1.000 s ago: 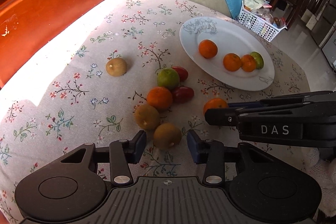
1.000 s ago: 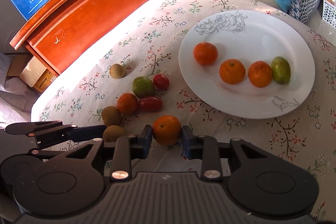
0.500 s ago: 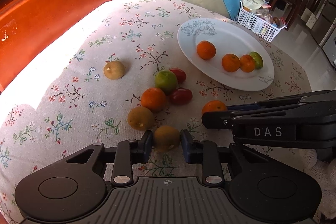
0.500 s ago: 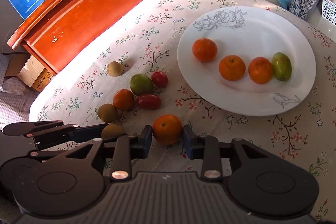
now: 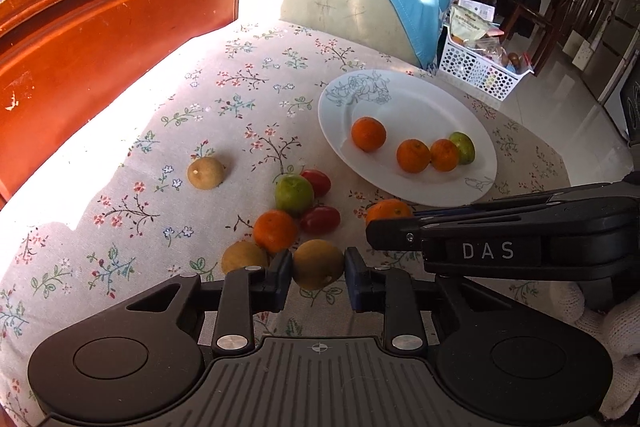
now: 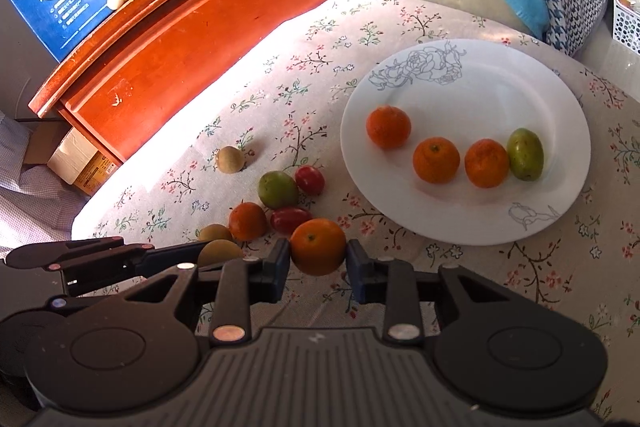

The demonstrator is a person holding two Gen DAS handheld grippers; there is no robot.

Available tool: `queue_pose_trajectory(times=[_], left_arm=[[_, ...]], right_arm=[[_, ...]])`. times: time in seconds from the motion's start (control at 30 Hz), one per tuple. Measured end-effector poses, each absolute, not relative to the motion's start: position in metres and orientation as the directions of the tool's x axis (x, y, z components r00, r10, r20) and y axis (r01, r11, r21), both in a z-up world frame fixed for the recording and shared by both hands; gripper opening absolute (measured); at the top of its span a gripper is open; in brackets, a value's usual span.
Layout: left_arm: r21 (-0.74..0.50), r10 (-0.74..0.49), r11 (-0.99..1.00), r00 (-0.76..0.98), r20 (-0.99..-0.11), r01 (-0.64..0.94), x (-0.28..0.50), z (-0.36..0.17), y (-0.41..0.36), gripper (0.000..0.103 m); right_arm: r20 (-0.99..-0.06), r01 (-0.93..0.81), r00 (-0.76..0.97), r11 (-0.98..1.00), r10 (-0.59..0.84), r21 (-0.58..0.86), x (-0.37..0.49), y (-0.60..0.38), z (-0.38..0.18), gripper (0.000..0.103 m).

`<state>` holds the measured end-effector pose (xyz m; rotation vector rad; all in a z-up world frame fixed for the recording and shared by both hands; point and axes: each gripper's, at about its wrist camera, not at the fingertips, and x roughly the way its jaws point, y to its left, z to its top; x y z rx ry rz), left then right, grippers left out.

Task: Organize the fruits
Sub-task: 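Carry the held kiwi and tangerine over the white plate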

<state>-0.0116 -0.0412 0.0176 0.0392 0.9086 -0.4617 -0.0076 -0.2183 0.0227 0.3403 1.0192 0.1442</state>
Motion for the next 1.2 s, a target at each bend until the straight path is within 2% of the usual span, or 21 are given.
queue_pose_trajectory(times=[0.5,0.67,1.2], left_arm=[[-0.201,-0.434,0.883,0.573,-0.695,0.425,0.033,0.054,-0.079,0.025],[-0.232,-0.451,0.877,0.549,-0.704,0.422,0.052,0.05,-0.092,0.026],[-0.215,-0.467,0.854,0.517,-0.718,0.473,0.086,0.032,-0.135,0.026]], right_arm=[[-0.748,0.163,0.641,0.922,0.172,0.352,0.008,-0.287,0.062,0.031],[-0.747,0.193,0.646,0.912,0.16,0.362,0.014,-0.302,0.06,0.031],[-0.787,0.273,0.609,0.903,0.106,0.333,0.036,-0.329,0.036,0.031]])
